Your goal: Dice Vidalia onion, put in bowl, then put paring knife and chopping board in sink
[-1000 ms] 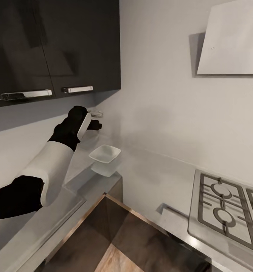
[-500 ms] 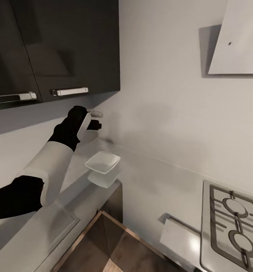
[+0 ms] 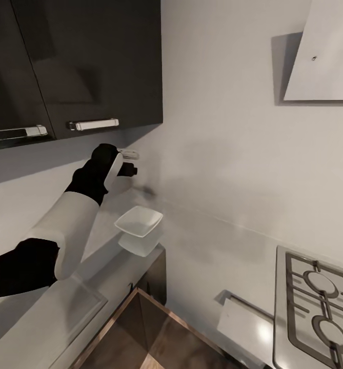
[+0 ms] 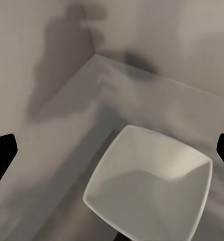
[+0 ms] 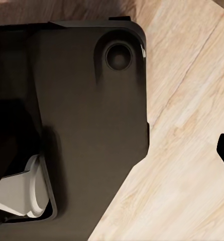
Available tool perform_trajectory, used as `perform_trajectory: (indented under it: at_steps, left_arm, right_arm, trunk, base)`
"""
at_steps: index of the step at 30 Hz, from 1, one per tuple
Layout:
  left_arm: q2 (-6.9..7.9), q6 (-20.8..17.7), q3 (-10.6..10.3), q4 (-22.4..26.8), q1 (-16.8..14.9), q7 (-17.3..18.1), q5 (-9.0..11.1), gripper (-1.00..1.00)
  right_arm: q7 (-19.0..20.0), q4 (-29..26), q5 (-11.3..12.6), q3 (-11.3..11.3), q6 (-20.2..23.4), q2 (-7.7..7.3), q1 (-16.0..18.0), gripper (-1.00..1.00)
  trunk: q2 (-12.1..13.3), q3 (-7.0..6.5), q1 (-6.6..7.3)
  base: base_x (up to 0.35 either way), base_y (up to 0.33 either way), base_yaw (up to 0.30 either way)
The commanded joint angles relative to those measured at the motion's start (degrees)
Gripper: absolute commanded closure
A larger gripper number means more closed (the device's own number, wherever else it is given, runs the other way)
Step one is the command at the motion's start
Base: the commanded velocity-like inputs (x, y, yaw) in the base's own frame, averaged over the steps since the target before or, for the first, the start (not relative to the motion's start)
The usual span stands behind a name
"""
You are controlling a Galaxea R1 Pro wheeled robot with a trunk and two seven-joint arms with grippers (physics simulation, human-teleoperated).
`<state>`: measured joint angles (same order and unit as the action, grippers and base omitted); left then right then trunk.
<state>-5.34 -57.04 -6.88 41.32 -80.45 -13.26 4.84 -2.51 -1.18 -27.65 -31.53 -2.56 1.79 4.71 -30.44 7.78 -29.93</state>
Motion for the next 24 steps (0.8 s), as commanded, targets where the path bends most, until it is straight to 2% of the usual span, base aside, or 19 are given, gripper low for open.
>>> perform_trajectory:
  at_steps: [1, 14, 24]
  left_arm:
    - [0.09, -0.2, -0.2, 0.0, -0.1, -0.5, 0.5, -1.0]
    - [0.88, -0.2, -0.2, 0.0, -0.1, -0.5, 0.5, -1.0]
    - [1.1, -0.2, -0.2, 0.1, -0.1, -0.5, 0.5, -1.0]
  right_arm:
    - [-0.2, 0.0, -0.6, -0.5, -0.2, 0.02, 0.0, -1.0]
    - [-0.2, 0.0, -0.6, -0.5, -0.2, 0.09, 0.0, -1.0]
    - [-0.2, 0.0, -0.6, -0.5, -0.2, 0.07, 0.0, -1.0]
  trunk:
    - [-0.1, 0.11, -0.03]
    - [-0.1, 0.11, -0.03]
    - [-0.1, 0.11, -0.03]
  base:
    - [0.041, 0.0, 0.0]
    - [0.149, 0.0, 0.0]
    - [0.041, 0.0, 0.0]
